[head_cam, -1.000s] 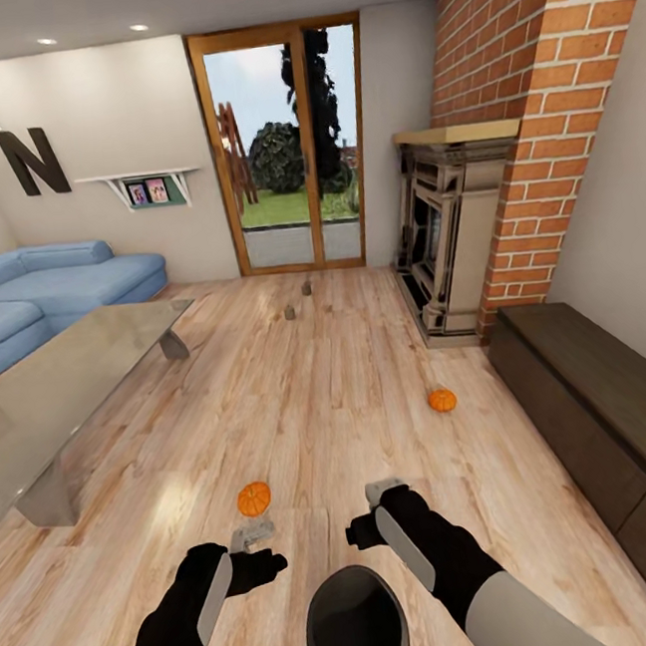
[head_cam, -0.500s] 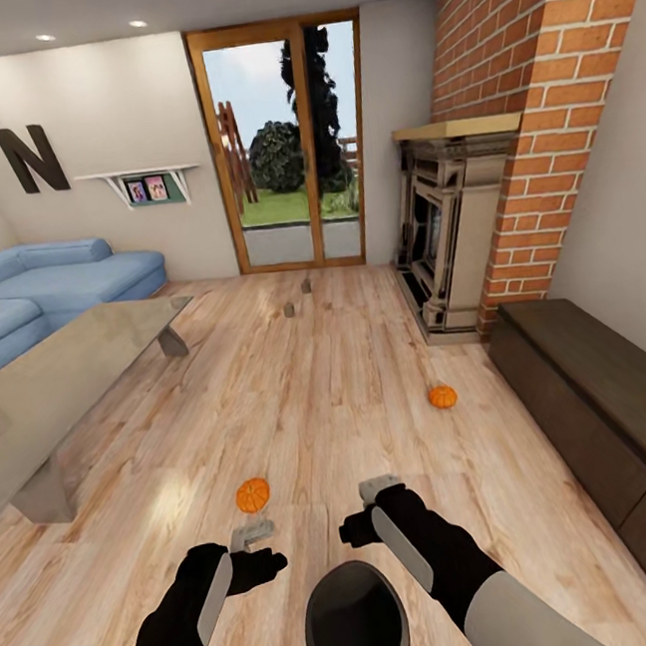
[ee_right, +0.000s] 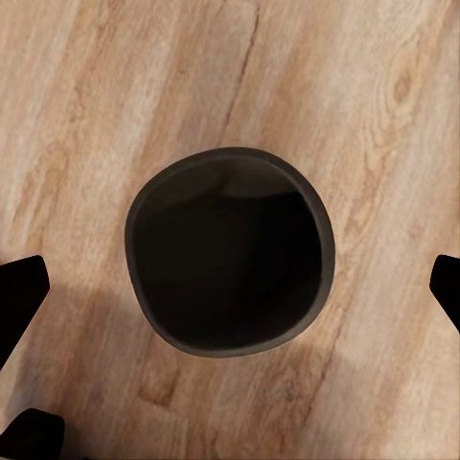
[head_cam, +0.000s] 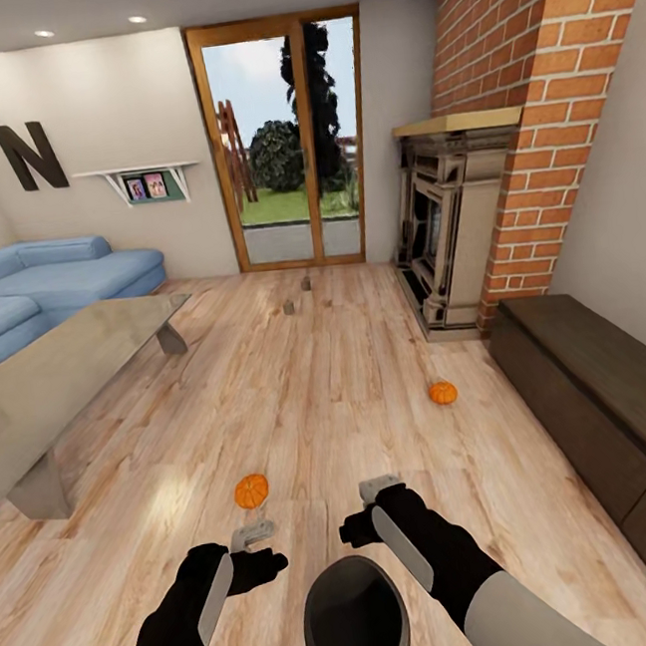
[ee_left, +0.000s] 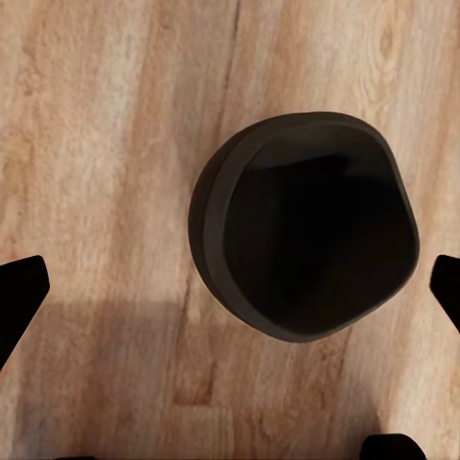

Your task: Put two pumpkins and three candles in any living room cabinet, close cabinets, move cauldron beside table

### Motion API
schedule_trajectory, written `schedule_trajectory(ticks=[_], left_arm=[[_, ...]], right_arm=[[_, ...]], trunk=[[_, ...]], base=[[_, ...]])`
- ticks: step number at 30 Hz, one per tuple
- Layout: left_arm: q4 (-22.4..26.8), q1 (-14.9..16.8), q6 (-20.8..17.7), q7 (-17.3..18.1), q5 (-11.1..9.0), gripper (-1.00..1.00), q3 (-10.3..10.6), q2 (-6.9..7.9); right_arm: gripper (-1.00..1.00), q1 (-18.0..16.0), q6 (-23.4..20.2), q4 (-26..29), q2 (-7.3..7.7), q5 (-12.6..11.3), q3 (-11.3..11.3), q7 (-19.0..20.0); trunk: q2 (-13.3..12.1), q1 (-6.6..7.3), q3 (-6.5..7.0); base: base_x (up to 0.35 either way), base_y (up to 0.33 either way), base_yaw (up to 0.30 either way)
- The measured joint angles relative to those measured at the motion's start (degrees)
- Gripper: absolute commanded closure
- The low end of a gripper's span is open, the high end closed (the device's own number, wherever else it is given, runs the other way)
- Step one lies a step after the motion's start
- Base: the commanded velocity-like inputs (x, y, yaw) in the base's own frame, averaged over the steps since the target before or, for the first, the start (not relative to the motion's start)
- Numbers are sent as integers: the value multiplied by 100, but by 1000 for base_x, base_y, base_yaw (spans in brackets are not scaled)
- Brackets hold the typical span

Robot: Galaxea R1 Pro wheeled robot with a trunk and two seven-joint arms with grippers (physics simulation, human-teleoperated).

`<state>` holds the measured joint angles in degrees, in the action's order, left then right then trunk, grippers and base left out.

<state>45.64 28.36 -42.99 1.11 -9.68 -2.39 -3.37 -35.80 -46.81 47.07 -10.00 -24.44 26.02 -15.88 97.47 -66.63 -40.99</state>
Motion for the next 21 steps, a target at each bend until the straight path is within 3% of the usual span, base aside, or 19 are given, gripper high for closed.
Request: schedule_trajectory(ticks=[21], left_arm=[[0, 0, 6, 0, 4, -100, 7, 0]], right_arm=[[-100, 0, 16, -10, 4, 14, -50, 8]], trunk=[[842, -461, -377]], base=[[0, 0, 0]])
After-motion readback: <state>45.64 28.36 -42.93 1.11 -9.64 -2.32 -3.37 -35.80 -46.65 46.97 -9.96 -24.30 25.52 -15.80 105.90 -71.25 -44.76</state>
